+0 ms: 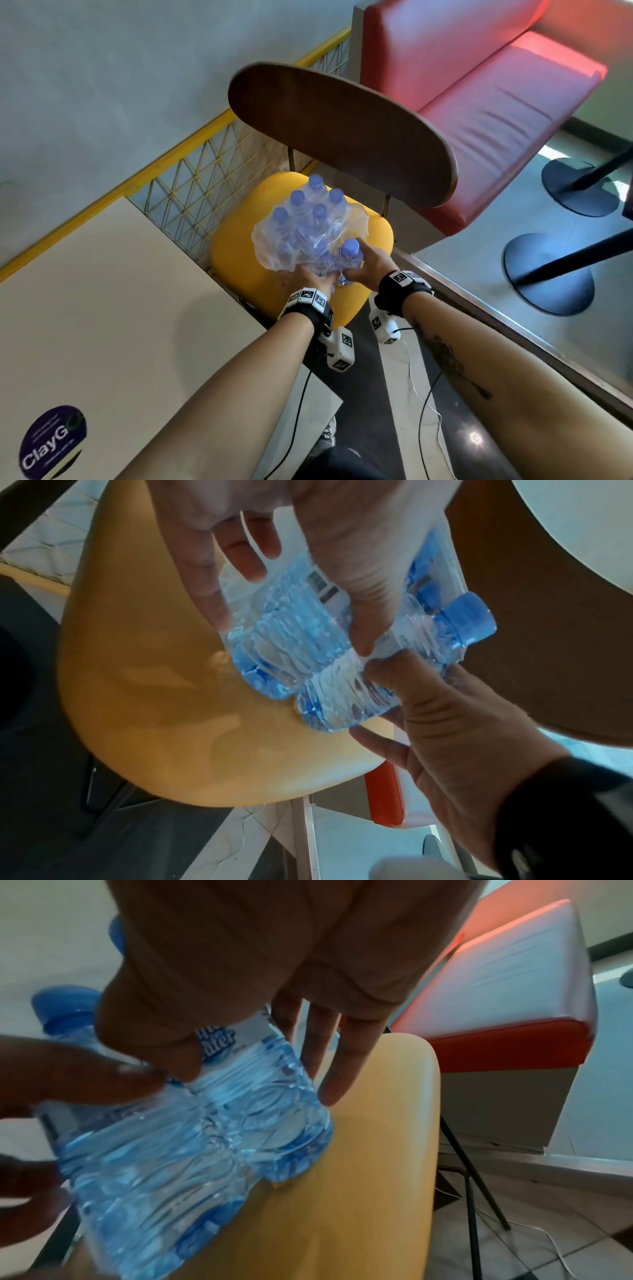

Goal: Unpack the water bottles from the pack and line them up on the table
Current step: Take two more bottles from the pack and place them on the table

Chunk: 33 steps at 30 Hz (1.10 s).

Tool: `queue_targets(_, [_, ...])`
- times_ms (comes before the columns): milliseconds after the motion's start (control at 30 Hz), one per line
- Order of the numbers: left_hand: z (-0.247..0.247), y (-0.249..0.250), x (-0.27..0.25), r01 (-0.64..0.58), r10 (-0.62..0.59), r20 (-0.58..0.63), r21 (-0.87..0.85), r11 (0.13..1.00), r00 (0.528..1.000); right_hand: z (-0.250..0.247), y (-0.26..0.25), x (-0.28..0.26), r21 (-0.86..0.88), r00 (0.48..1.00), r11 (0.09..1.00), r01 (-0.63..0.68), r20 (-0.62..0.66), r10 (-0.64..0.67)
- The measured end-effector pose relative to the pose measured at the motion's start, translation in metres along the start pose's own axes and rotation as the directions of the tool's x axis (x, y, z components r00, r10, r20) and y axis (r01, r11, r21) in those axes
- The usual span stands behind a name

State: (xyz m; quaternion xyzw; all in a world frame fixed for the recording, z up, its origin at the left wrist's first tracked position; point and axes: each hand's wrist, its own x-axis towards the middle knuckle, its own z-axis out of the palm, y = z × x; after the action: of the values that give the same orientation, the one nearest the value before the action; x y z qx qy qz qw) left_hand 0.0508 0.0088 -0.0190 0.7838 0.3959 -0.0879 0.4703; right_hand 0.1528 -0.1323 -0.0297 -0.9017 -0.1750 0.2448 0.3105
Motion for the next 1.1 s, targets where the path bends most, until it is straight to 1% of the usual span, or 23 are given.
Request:
queue_targets(33, [0.000,0.000,0.001,-0.029,0.029,-0.004,0.026,0.999,1.000,0.001,-0.001,-0.005,0.006,1.000,1.000,0.002,0.006,-0.002])
queue_targets(100, [0.008,-0.011,0.003,-0.046,0.047,-0.005,0.116,0.992,0.999,-0.002,-0.003,-0.017,0.016,1.000,1.000,0.005,0.007,-0.005])
queue_targets(167, [0.005,-0.020,-0.010,-0.075,0.079,-0.018,0.183,0.980,0.997,-0.007,-0.001,-0.029,0.022,1.000,1.000,0.007,-0.012,-0.006])
queue_targets(200, [0.001,-0.025,-0.019,-0.092,0.096,-0.017,0.157,0.983,0.995,-0.008,-0.002,-0.037,0.026,1.000,0.999,0.018,-0.018,-0.018])
queue_targets(267, [-0.014,-0.036,-0.037,-0.184,0.183,0.025,0.035,0.982,0.983,-0.010,-0.009,-0.056,0.004,0.997,0.998,0.070,-0.031,-0.069])
queue_targets(333, [-0.038,-0.056,-0.055,-0.262,0.263,0.079,-0.013,0.965,0.962,-0.006,-0.022,-0.076,-0.007,0.993,0.994,0.112,-0.020,-0.112])
queue_targets(367, [-0.054,-0.070,-0.063,-0.266,0.269,0.102,-0.044,0.963,0.958,0.001,-0.030,-0.083,-0.006,0.992,0.992,0.124,0.005,-0.124])
queue_targets(400, [-0.071,-0.086,-0.072,-0.263,0.267,0.099,-0.052,0.963,0.959,0.011,-0.038,-0.089,-0.006,0.989,0.990,0.141,0.039,-0.140])
queue_targets(467, [-0.108,-0.123,-0.085,-0.267,0.268,0.039,-0.019,0.963,0.963,0.039,-0.060,-0.098,-0.008,0.978,0.983,0.182,0.107,-0.180])
queue_targets(533, [-0.149,-0.167,-0.100,-0.241,0.240,-0.032,-0.015,0.970,0.970,0.077,-0.087,-0.106,0.014,0.958,0.975,0.221,0.185,-0.219])
queue_targets(600, [-0.191,-0.213,-0.122,-0.184,0.178,-0.136,-0.031,0.982,0.975,0.122,-0.118,-0.114,0.018,0.919,0.957,0.291,0.273,-0.284])
queue_targets(667, [-0.229,-0.263,-0.149,-0.124,0.104,-0.232,-0.074,0.990,0.967,0.167,-0.155,-0.128,0.025,0.857,0.923,0.384,0.362,-0.366])
queue_targets(733, [-0.263,-0.310,-0.182,-0.065,0.028,-0.296,-0.117,0.991,0.955,0.210,-0.195,-0.146,0.059,0.790,0.889,0.455,0.434,-0.433])
queue_targets(867, [-0.314,-0.399,-0.241,0.044,-0.114,-0.399,-0.181,0.982,0.910,0.294,-0.273,-0.192,0.125,0.656,0.814,0.567,0.528,-0.539])
queue_targets(933, [-0.334,-0.439,-0.267,0.104,-0.187,-0.446,-0.203,0.974,0.875,0.334,-0.309,-0.216,0.135,0.589,0.777,0.615,0.577,-0.566])
queue_targets(1000, [-0.352,-0.469,-0.289,0.149,-0.243,-0.501,-0.219,0.964,0.831,0.369,-0.340,-0.240,0.133,0.551,0.757,0.640,0.607,-0.573])
queue_targets(1033, [-0.361,-0.484,-0.297,0.177,-0.278,-0.522,-0.235,0.956,0.806,0.385,-0.353,-0.250,0.126,0.545,0.755,0.644,0.617,-0.568])
queue_targets(1100, [-0.377,-0.507,-0.310,0.202,-0.319,-0.546,-0.264,0.943,0.775,0.415,-0.375,-0.269,0.128,0.541,0.764,0.632,0.633,-0.554])
